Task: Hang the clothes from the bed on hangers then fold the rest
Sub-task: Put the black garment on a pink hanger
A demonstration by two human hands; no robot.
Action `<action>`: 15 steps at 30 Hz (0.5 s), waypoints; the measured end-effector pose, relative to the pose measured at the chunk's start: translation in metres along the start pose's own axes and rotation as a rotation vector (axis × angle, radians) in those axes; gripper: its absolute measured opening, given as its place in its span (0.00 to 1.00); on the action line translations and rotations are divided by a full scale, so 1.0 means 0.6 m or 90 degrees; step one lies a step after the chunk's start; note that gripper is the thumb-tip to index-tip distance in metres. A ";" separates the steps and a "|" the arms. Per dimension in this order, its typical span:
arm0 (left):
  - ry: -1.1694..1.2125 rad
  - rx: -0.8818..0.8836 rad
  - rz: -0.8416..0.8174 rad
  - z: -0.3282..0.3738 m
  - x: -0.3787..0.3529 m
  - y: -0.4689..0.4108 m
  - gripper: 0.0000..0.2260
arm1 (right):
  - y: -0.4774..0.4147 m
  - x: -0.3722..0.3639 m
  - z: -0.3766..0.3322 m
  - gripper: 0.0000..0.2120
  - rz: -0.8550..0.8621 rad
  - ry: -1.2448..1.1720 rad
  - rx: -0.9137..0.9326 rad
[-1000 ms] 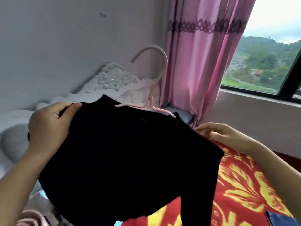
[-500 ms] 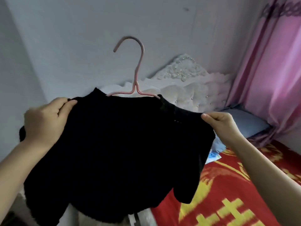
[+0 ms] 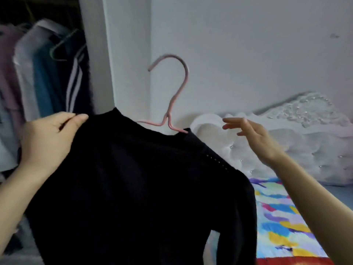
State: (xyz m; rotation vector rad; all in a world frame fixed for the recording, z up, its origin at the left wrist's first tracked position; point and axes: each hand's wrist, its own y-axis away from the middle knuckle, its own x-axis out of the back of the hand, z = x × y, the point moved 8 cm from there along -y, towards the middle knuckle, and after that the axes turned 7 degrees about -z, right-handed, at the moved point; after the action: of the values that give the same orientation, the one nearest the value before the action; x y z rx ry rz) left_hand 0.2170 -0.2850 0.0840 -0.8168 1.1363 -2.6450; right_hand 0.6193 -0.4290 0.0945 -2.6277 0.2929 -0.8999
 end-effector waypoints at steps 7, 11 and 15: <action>-0.258 -0.088 0.096 -0.042 0.193 0.033 0.18 | -0.094 -0.371 -0.185 0.16 -0.323 0.151 0.109; -0.307 -0.037 0.096 -0.114 0.306 0.040 0.13 | -0.136 -0.524 -0.242 0.15 -0.366 0.041 0.134; -0.293 -0.024 0.061 -0.196 0.404 0.051 0.15 | -0.183 -0.627 -0.309 0.14 -0.322 -0.178 0.125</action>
State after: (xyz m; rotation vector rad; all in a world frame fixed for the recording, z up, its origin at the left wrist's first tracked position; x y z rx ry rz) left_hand -0.0521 -0.3145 0.0986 -1.2582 1.0658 -2.1990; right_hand 0.2200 -0.2622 0.0658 -2.6314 -0.5252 -0.6422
